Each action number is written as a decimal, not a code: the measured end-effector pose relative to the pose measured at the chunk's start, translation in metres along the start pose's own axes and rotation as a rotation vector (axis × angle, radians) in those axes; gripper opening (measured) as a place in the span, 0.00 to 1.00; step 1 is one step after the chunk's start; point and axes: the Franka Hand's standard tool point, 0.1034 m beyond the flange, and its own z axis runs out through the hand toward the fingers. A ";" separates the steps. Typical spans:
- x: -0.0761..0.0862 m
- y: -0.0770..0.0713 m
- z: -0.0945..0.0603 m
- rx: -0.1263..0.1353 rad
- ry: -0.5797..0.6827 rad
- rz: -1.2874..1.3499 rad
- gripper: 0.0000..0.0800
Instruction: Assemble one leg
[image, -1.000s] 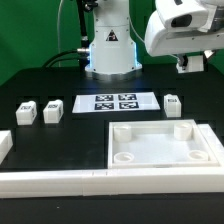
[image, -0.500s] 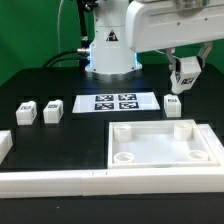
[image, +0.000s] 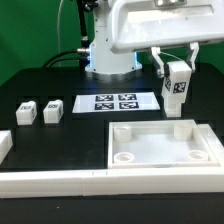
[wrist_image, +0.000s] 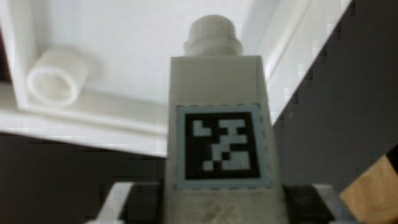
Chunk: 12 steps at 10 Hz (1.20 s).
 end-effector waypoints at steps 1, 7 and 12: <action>0.004 0.001 -0.001 -0.001 0.006 0.001 0.37; 0.040 -0.012 0.021 0.032 -0.006 -0.004 0.37; 0.062 -0.008 0.032 0.027 0.056 -0.006 0.37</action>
Offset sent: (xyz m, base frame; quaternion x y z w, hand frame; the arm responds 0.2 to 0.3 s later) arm 0.0394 0.0290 0.0005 0.0287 -0.0445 -0.0017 0.9986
